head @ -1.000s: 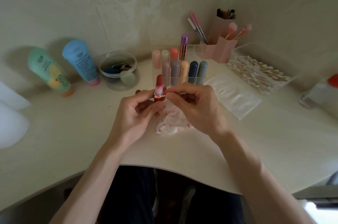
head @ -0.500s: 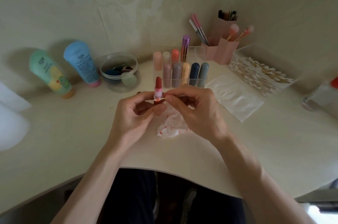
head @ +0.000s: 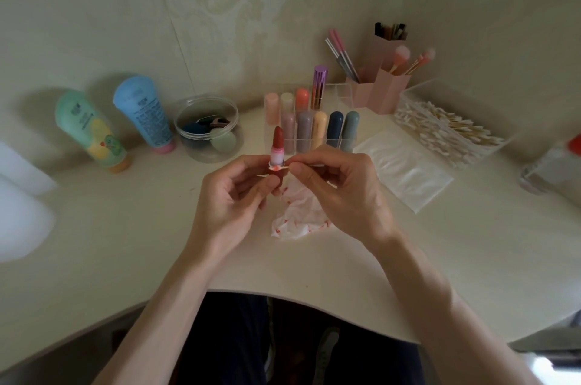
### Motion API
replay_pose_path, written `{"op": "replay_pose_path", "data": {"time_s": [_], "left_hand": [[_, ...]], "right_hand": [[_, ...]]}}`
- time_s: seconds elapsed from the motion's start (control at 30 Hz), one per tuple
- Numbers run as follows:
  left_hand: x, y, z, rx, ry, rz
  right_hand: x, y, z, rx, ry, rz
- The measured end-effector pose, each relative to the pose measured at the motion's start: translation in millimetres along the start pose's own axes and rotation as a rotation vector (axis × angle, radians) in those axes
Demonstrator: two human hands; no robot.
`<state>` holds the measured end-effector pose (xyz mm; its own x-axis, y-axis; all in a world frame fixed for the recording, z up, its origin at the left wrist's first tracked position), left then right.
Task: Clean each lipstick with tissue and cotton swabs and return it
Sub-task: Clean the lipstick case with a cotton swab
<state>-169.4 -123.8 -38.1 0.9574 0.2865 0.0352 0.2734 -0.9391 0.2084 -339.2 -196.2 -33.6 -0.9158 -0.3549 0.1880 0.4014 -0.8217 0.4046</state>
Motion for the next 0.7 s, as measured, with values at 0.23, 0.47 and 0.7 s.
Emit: {"op": "replay_pose_path", "data": {"time_s": [0.23, 0.47, 0.7], "left_hand": [[0.3, 1.9, 2.3, -0.009, 0.027, 0.008], [-1.7, 0.2, 3.9, -0.045, 0.097, 0.099], [-3.0, -0.3, 3.5, -0.037, -0.014, 0.048]], "right_hand": [[-1.8, -0.4, 1.1, -0.009, -0.012, 0.029], [-0.2, 0.5, 1.8, 0.003, -0.010, 0.032], [-0.7, 0.1, 1.6, 0.017, 0.001, 0.027]]}}
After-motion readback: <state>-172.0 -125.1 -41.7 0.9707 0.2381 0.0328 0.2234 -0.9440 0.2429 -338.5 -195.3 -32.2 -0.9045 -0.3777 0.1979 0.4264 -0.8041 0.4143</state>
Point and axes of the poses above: each hand's wrist, its own y-axis towards the middle knuckle, its own x-axis out of the back of the hand, z = x × y, the point moved 1 cm from there along y, towards the middle knuckle, and after that the axes turned 5 degrees about y, right-handed, at the moved point
